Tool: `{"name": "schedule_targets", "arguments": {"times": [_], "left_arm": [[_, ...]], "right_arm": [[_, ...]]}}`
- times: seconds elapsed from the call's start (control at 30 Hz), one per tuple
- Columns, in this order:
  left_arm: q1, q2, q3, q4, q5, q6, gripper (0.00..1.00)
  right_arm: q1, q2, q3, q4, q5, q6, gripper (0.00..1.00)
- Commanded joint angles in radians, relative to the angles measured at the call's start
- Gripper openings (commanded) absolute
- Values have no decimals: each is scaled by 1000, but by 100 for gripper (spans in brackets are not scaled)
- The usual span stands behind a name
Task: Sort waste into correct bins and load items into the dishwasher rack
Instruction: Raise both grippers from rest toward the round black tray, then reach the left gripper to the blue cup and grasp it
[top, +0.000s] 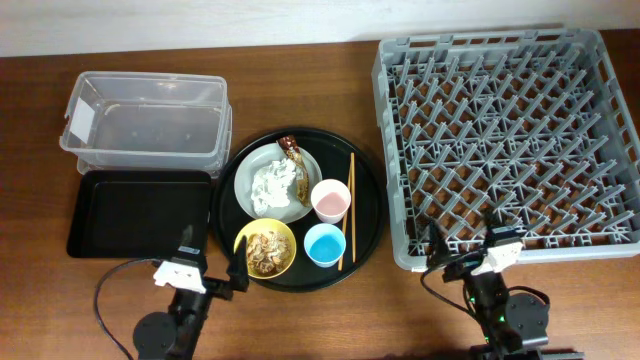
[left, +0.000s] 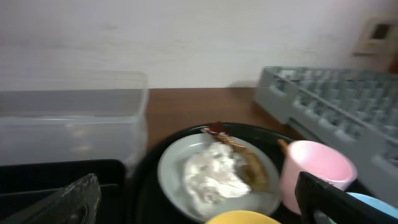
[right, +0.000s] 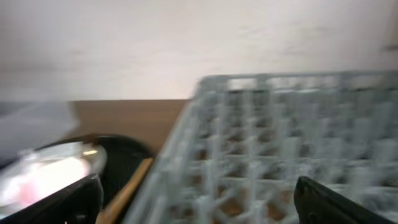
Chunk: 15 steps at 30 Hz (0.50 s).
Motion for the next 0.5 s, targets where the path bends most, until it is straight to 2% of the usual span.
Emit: {"name": "schedule_targets", "arguments": {"times": [0.0,0.13,0.2,0.3,0.4,0.47], "left_arm": [[2,8,-2,19,154,-42,99],[3,15,95,34,216,-120,99],[3,60,223,-61,216,-120,99],[2,248,452,-288,215,-108,99],[2,603,766,-600,243,-104,99],[2,765,932,-751,243,-105,99]], "right_arm": [[-6,-8,-7,3,-327,95,99],[-6,-6,98,-39,-394,210,99],[-6,25,242,-130,-388,209,99],[-6,163,481,-341,-386,204,98],[-6,470,840,-707,-308,103,98],[-6,617,982,-818,-309,77,99]]}}
